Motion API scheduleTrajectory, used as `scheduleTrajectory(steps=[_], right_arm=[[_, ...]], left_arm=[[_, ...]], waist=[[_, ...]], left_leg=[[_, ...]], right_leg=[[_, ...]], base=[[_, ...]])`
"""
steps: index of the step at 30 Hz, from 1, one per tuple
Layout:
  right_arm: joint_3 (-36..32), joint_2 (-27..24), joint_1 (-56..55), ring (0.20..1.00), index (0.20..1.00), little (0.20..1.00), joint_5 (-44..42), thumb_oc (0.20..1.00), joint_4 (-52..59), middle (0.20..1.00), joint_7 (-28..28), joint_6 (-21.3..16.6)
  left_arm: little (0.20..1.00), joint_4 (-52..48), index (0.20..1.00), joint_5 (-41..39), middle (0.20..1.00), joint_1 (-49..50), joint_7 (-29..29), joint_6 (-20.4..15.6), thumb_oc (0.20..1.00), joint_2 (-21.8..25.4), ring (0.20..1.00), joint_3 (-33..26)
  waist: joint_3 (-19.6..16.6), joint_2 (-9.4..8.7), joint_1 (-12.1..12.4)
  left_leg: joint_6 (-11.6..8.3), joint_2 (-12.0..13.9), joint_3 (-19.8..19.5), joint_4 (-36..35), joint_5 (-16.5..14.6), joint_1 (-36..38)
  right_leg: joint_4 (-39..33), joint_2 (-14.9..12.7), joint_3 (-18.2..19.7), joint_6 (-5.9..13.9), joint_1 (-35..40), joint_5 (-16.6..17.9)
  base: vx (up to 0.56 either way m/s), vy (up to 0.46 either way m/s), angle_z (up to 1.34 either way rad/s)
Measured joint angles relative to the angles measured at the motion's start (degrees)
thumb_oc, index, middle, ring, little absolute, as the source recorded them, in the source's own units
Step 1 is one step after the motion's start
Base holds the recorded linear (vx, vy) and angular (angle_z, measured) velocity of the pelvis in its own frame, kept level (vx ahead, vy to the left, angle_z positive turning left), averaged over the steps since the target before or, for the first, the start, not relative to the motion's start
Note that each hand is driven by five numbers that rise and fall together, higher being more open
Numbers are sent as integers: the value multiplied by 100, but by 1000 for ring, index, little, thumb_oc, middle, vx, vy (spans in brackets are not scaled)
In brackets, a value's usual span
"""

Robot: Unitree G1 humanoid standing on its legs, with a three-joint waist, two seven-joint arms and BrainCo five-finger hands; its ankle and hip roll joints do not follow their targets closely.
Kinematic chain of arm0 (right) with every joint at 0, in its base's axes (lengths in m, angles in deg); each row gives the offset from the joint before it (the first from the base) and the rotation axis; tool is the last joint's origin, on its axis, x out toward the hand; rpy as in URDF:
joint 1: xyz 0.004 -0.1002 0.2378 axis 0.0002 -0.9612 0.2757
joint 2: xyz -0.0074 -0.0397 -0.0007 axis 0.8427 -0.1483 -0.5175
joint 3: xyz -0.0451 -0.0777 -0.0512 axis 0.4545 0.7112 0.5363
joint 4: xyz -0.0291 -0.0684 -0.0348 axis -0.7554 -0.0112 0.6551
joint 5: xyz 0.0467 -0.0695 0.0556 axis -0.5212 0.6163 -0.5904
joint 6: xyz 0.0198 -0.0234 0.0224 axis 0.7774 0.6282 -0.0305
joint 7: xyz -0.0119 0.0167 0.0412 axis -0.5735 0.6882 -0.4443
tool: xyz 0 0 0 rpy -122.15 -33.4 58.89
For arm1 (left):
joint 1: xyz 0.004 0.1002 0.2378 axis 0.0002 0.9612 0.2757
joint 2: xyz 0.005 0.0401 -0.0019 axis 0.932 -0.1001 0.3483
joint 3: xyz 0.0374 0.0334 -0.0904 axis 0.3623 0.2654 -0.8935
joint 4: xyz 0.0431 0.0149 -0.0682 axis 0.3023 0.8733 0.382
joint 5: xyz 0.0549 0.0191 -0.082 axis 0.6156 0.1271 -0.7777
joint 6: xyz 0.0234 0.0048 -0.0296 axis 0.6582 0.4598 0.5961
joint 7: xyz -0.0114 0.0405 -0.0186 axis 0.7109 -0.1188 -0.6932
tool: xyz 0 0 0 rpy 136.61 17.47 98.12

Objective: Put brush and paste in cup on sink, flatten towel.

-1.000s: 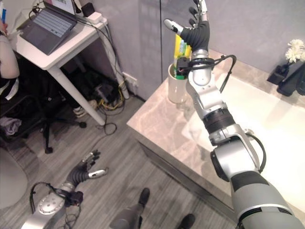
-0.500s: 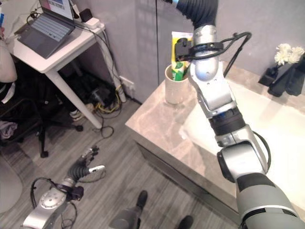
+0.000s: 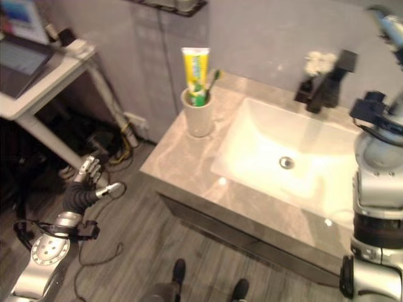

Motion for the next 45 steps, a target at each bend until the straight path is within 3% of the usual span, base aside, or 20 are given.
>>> scheduleTrajectory(steps=[1, 3, 4, 6, 7, 8, 11, 14, 18, 20, 28, 29, 32, 34, 35, 39, 45], right_arm=[[-480, -207, -766, 1000, 1000, 1000, 575, 1000, -32, 1000, -170, 68], [-583, -180, -861, 1000, 1000, 1000, 779, 1000, -24, 1000, -372, 241], [-978, -443, -1495, 1000, 1000, 1000, 1274, 1000, -172, 1000, -514, 251], [-1475, -673, -2250, 1000, 1000, 1000, 1675, 1000, -649, 1000, -643, 373], [-1531, -614, -2291, 1000, 1000, 1000, 1709, 1000, -881, 1000, -682, 536], [-1669, -501, -2362, 1000, 1000, 1000, 1745, 1000, -1202, 1000, -814, 747], [-1730, 64, -2402, 1000, 1000, 1000, 1560, 1000, -1634, 1000, -904, 845], [-1613, 313, -2629, 1000, 1000, 1000, 1259, 1000, -2030, 1000, -926, 833], [-1542, 753, -2880, 1000, 1000, 1000, 663, 1000, -2701, 1000, -897, 784], [-1449, 1130, -2838, 1000, 1000, 1000, -123, 1000, -3274, 1000, -891, 611], [-1222, 1260, -2689, 1000, 1000, 1000, -2927, 1000, -5878, 1000, -119, 145], [-1245, 1249, -2465, 1000, 1000, 1000, -3733, 1000, -6619, 1000, 82, 69], [-1200, 1336, -2455, 1000, 1000, 1000, -4587, 1000, -7040, 1000, 396, 118], [-802, 1343, -2517, 1000, 1000, 1000, -4540, 1000, -7442, 1000, 737, 155], [-457, 1322, -2482, 1000, 1000, 1000, -4467, 1000, -8129, 1000, 933, 389], [-447, 1540, -2281, 1000, 1000, 1000, -4544, 1000, -8694, 1000, 1335, 698], [309, 1922, -2114, 1000, 1000, 1000, -4107, 1000, -9356, 1000, 1819, 1200]], left_arm=[[200, -74, 200, -4, 200, 39, -26, -73, 200, -1, 200, -138], [200, 110, 200, -4, 200, 87, -42, -89, 200, -56, 200, -189], [200, 206, 200, 27, 200, 39, -68, -98, 200, -67, 200, -192], [200, 231, 200, 70, 200, 165, -37, -130, 200, -33, 200, -348], [200, 266, 200, 70, 200, 273, -16, -129, 200, -39, 200, -424], [200, 479, 200, 74, 200, 274, -30, -123, 200, -59, 200, -337], [200, 881, 200, 71, 200, 204, -16, -115, 200, -199, 200, -225], [200, 1146, 200, 72, 200, 176, 10, -82, 200, -237, 200, -196], [200, 1366, 200, 82, 200, 128, 47, -18, 200, -225, 200, -238], [200, 1618, 200, 138, 200, 23, 95, 64, 200, -222, 200, -221], [200, 2090, 200, 245, 200, -283, 302, 287, 200, -253, 200, -237], [200, 2091, 200, 245, 200, -378, 304, 313, 200, -255, 200, -232], [200, 2091, 200, 247, 200, -462, 306, 408, 200, -147, 200, -236], [200, 2187, 200, 251, 200, -623, 303, 406, 200, -146, 200, -156], [200, 2396, 200, 250, 200, -910, 309, 418, 200, -147, 200, 1], [200, 2477, 200, 243, 200, -1135, 399, 412, 200, -170, 200, 126], [200, 2907, 200, 214, 200, -1956, 422, 340, 200, -162, 200, 511]], waist=[[-7, 9, -27], [-37, 67, -294], [-46, 79, -367], [-75, 32, -409], [-91, 19, -455], [-117, 34, -669], [-280, 76, -846], [-398, 180, -1077], [-487, 330, -1135], [-528, 369, -1162], [-551, 488, -1152], [-540, 455, -1095], [-540, 515, -1066], [-496, 580, -1021], [-483, 626, -902], [-428, 736, -897], [-371, 700, -875]], left_leg=[[-2, 18, 136, -1, -30, 22], [-8, 38, 224, -1, -75, 109], [-9, 56, 314, -1, -90, 145], [-13, 95, 440, -1, -113, 146], [-16, 114, 478, -2, -121, 157], [-10, 132, 629, -3, -156, 237], [-14, 160, 843, -4, -199, 312], [-18, 175, 1008, -15, -235, 421], [-36, 212, 1169, -30, -287, 436], [-36, 242, 1275, -31, -295, 435], [-82, 297, 1325, -32, -259, 313], [-97, 319, 1321, -32, -253, 300], [-99, 327, 1276, -32, -247, 156], [-117, 333, 1251, -30, -198, 135], [-123, 343, 1216, -31, -194, 128], [-127, 348, 1177, -30, -189, 23], [-130, 360, 1104, -28, -189, -5]], right_leg=[[1, 13, 148, -14, -58, 21], [0, 31, 250, -12, -44, 38], [0, 47, 324, -11, -62, 37], [0, 80, 463, -12, -142, 42], [0, 90, 535, -20, -158, 53], [-1, 98, 672, -20, -173, 66], [-1, 128, 899, -26, -242, 103], [-3, 163, 1070, -19, -241, 117], [-50, 172, 1244, -14, -328, 104], [-51, 210, 1362, -17, -395, 131], [-53, 264, 1383, -60, -544, 185], [-53, 284, 1375, -73, -554, 189], [-53, 287, 1353, -97, -679, 195], [-54, 289, 1326, -102, -686, 194], [-53, 297, 1240, -122, -664, 177], [-52, 297, 1185, -135, -731, 183], [-53, 307, 1122, -119, -728, 165]], base=[[14, 5, -51], [6, 14, -38], [-14, 20, -22], [5, 5, -34], [0, -3, -52], [1, -4, -43], [8, 1, -46], [-5, -3, -31], [3, -17, -22], [4, -17, -26], [1, -40, -5], [5, -36, 3], [13, -48, 7], [14, -46, 9], [8, -28, 14], [26, -38, 6], [52, -28, 5]])
